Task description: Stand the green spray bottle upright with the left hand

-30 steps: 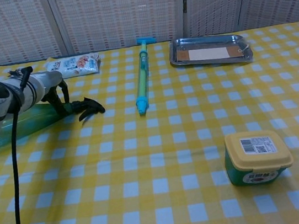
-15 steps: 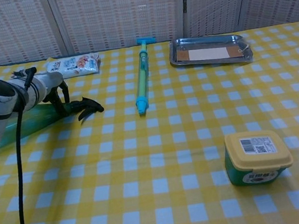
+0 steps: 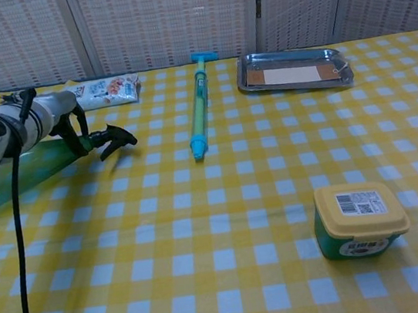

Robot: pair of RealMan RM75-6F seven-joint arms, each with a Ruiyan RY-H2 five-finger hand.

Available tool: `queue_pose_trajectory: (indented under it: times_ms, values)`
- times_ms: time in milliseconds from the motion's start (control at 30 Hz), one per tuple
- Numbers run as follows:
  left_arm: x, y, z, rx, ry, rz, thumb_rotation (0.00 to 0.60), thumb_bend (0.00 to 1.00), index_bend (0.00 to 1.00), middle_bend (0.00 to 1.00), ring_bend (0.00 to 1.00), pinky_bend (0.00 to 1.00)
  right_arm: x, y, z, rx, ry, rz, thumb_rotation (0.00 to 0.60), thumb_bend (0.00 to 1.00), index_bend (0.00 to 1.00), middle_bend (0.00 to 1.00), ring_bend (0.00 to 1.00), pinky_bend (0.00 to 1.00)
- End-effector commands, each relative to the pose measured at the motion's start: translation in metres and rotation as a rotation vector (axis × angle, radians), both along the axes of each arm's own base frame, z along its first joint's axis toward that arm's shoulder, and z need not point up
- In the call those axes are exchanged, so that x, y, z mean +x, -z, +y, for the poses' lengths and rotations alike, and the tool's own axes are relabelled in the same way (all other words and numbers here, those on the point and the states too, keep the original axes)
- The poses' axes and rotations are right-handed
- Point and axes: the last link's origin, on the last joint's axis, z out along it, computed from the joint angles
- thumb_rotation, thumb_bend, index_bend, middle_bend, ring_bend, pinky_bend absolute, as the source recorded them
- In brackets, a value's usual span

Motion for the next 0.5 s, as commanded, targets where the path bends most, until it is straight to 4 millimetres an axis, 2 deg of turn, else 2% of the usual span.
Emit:
queue_pose_trajectory:
  times_ms: [33, 100, 300, 500]
  values:
    - [0.001, -0.012, -0.003, 0.038, 0.012, -0.022, 0.6, 0.72, 0.69, 1.0, 1.0, 1.0, 0.0, 0.001, 0.0, 0.003, -0.001, 0.003, 0.6, 0.33, 0.0, 0.0, 0.0, 0.0]
    - [0.004, -0.017, -0.006, 0.049, 0.018, -0.035, 0.6, 0.72, 0.69, 1.0, 1.0, 1.0, 0.001, 0.002, 0.0, 0.005, -0.003, 0.006, 0.6, 0.33, 0.0, 0.0, 0.0, 0.0]
    - [0.025, -0.061, -0.018, 0.148, 0.122, -0.086, 0.6, 0.71, 0.69, 1.0, 1.0, 1.0, -0.001, 0.011, -0.007, 0.029, 0.014, 0.03, 0.6, 0.33, 0.0, 0.0, 0.0, 0.0]
    - [0.036, -0.099, -0.036, 0.227, 0.18, -0.085, 0.6, 0.71, 0.69, 1.0, 1.0, 1.0, 0.001, 0.021, -0.012, 0.061, 0.021, 0.054, 0.6, 0.33, 0.0, 0.0, 0.0, 0.0]
